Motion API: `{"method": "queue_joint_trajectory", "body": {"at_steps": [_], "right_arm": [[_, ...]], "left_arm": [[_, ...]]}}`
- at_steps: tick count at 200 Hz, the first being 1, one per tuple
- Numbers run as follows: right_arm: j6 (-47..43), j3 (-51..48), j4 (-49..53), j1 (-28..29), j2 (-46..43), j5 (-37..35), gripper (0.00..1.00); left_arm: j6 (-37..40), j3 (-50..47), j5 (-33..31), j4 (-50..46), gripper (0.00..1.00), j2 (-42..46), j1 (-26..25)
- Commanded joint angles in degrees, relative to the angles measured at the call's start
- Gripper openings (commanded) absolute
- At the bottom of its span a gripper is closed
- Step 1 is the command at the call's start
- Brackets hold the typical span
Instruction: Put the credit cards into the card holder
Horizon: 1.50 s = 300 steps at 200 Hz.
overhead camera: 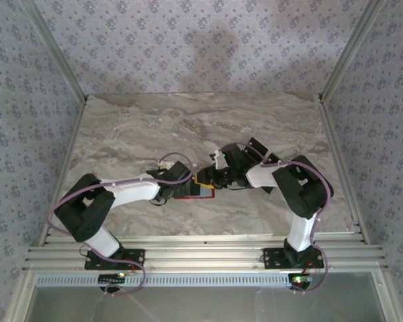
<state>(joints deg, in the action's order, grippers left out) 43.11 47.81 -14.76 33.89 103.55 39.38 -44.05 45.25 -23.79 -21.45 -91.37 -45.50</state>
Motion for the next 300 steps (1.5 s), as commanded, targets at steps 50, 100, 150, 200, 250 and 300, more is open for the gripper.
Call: {"method": "queue_joint_trajectory", "body": {"at_steps": [50, 100, 150, 200, 250, 300], "right_arm": [[-11.91, 9.16, 29.43, 1.63, -9.48, -15.59, 0.51], [-16.63, 17.75, 41.36, 7.88, -6.32, -27.37, 0.43], [-17.70, 23.77, 43.50, 11.09, -0.48, -29.53, 0.28], [-18.11, 26.44, 44.10, 11.59, 3.77, -30.15, 0.15], [-18.44, 29.07, 44.56, 11.98, 7.77, -30.10, 0.14], [-18.61, 31.44, 44.76, 12.25, 11.27, -29.10, 0.14]], "left_arm": [[1.40, -1.95, -1.89, -8.78, 0.94, 1.79, 1.72], [2.99, -1.65, -1.20, -9.48, 0.96, 6.50, 4.79], [3.95, -3.76, 0.06, -7.52, 0.98, 8.81, 7.56], [3.54, -4.23, -0.21, -7.55, 0.99, 9.16, 9.34], [4.09, -3.88, 0.43, -6.33, 0.99, 7.02, 9.61], [4.63, -3.08, 1.25, -5.18, 0.99, 4.34, 9.62]]}}
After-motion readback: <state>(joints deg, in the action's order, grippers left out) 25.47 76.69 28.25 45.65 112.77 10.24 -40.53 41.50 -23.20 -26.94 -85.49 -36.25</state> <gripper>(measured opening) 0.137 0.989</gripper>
